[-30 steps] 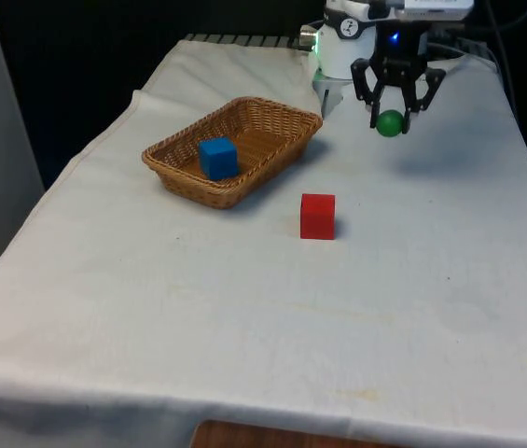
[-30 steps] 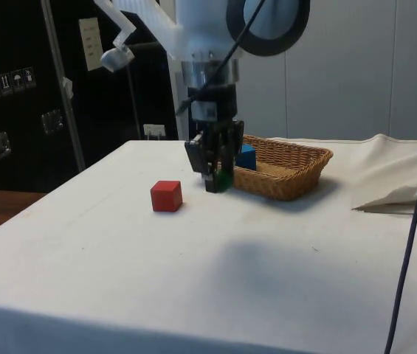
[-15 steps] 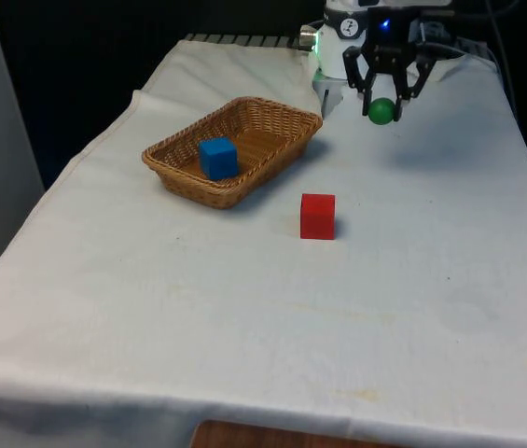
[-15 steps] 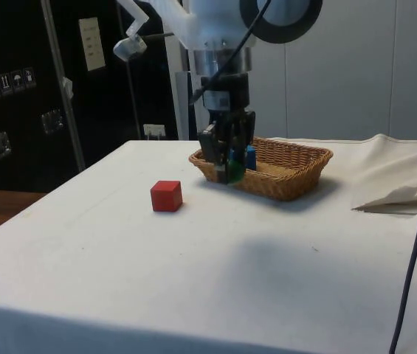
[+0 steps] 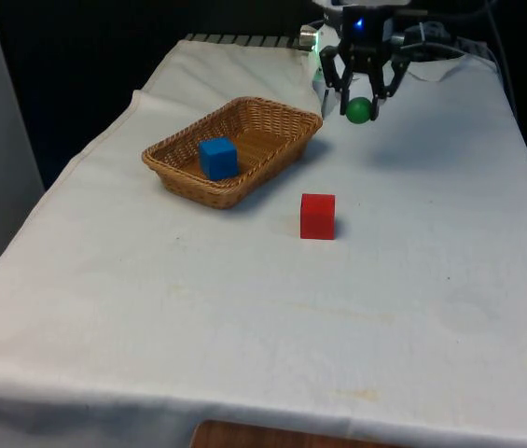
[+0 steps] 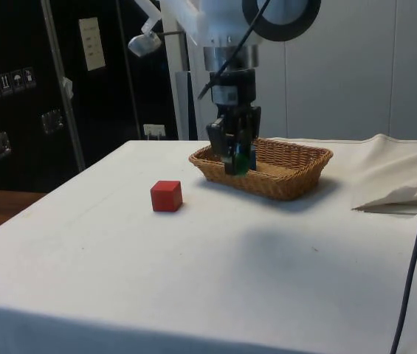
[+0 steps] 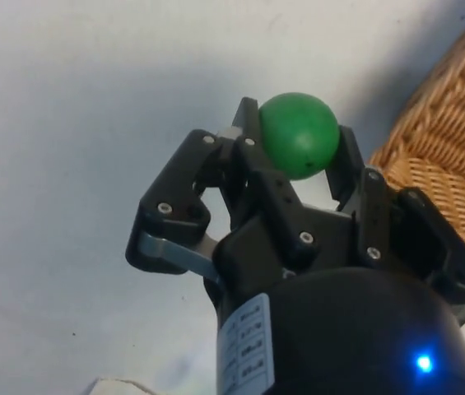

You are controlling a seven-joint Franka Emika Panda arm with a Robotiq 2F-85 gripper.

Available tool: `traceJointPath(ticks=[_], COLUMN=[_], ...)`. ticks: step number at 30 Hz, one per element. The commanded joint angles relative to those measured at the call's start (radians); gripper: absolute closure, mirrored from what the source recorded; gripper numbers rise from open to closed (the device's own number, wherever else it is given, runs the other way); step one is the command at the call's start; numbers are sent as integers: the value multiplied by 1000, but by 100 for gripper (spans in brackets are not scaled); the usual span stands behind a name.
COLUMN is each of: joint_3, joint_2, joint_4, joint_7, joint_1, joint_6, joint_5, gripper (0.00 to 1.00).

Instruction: Place all non-red objects into the basket.

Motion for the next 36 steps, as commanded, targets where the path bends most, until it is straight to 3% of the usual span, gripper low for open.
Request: traceJointPath(ticks=[1,8,9,10,18,24,25,32,33,36], joint_3=[-9,-56,-54,-61,-104,-143,-138,-187,-184,-208], joint_2=[-9,-17,-6,-19,-26,-46,-35,-57,-48,-62], joint_4=[-11,-27,-16,-30,-44,-70,-59,-87,-77,-94], joint_7=[-10,-65,-59,-71,-115,-162,-152,-212,-205,-237], joint_1=[-4,-7,-2,-7,-7,-14,-10,-19,-14,-22], joint_6=[15,32,21,35,42,67,55,83,70,89], joint_5=[-6,0,0,0,0,0,0,-3,0,-4], gripper=[100,100,100,100,100,100,100,100,100,100])
